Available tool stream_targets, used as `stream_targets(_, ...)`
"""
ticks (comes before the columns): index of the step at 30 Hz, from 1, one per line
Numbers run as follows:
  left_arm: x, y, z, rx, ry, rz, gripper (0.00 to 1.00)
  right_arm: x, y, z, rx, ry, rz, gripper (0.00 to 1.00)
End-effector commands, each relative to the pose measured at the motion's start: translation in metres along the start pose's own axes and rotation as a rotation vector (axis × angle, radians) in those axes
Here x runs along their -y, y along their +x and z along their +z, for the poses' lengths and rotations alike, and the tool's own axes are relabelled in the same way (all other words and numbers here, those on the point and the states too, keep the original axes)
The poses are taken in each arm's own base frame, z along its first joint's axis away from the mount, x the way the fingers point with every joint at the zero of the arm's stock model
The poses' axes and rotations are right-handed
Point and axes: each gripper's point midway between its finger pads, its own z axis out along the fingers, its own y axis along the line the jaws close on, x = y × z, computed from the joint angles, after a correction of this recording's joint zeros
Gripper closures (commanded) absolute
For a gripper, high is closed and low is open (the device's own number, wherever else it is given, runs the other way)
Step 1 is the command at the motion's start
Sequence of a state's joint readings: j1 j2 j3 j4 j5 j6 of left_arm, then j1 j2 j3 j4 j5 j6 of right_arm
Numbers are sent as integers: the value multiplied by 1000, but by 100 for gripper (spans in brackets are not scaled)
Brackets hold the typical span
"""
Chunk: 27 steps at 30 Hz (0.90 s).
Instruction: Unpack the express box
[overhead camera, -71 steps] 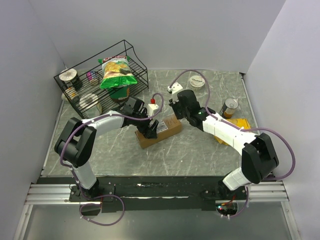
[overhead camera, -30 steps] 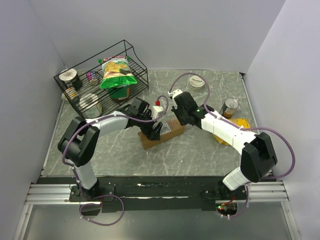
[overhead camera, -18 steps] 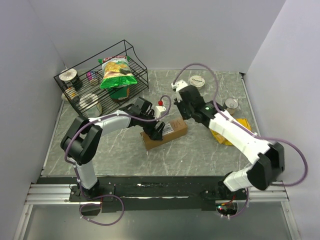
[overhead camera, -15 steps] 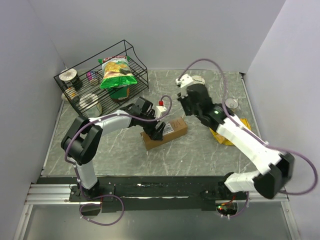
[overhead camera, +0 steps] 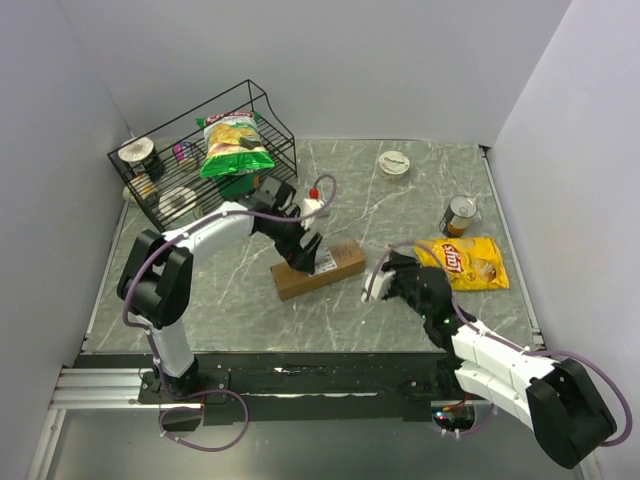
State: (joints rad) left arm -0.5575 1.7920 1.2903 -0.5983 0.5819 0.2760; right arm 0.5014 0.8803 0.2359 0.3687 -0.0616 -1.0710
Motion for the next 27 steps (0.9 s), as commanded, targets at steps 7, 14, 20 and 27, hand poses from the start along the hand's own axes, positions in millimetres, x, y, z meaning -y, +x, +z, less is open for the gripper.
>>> stream_targets(7,22,-39,-40,81,129,23,4,-17,-20,-13,156,-46,-199,16)
stream_targets(14,-22,-55,-66,155,-152,2,4,-28,-32,-64,62,-330,53,0)
stream_targets(20,-38,-82,-110,283,-279,-25,4,6,-60,-76,36,-320,300,0)
stream_targets(27,-43,-91,-117,73,-126,-214,4,64,-77,-17,-110,-239,625,0)
